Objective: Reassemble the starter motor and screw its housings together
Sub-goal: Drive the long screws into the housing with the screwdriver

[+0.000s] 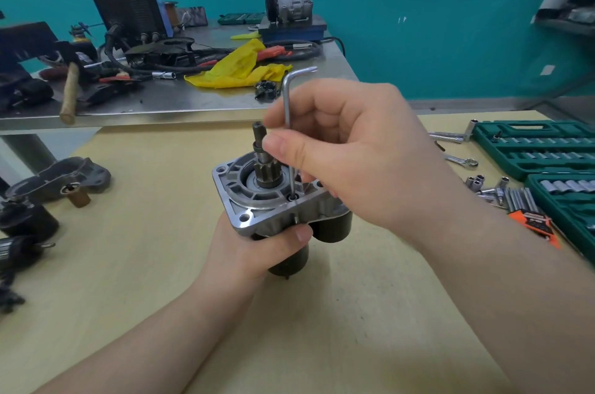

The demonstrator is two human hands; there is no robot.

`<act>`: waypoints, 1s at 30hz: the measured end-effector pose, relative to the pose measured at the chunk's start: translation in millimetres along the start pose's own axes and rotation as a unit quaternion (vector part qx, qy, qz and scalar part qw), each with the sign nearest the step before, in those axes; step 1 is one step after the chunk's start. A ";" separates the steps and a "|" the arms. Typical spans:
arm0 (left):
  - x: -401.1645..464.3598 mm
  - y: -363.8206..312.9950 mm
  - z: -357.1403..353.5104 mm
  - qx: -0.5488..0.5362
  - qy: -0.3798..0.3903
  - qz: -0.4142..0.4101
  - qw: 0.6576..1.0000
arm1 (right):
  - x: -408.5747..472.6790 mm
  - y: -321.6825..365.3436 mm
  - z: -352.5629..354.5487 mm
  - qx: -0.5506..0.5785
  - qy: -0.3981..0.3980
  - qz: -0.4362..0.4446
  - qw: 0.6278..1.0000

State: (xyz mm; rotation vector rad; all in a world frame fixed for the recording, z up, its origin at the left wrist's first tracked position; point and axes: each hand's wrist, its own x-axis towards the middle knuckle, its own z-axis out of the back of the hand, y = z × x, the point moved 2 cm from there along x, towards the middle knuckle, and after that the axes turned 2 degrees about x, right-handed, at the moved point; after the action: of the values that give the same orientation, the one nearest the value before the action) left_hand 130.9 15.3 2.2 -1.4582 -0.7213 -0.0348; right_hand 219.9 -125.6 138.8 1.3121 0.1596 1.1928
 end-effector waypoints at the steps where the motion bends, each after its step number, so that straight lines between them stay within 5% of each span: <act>1: -0.3 0.3 0.2 -0.001 0.001 0.002 1.000 | -0.2 -1.0 0.5 0.021 0.014 -0.004 1.000; 7: -0.5 0.4 0.6 0.003 -0.009 -0.001 1.000 | 2.8 -0.5 7.0 0.046 0.096 -0.026 0.994; 16: 0.8 0.6 0.3 0.002 0.003 -0.003 1.000 | -2.6 -5.2 -5.4 0.051 -0.021 -0.007 0.998; 30: -1.4 0.1 1.6 0.014 -0.019 0.015 1.000 | 5.3 20.9 -2.3 -0.074 0.018 0.178 0.981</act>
State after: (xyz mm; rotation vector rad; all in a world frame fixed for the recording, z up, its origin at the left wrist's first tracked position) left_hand 129.2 16.2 1.3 -1.4460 -0.7286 0.0258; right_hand 208.7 -124.4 157.2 1.2194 -0.1418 1.5006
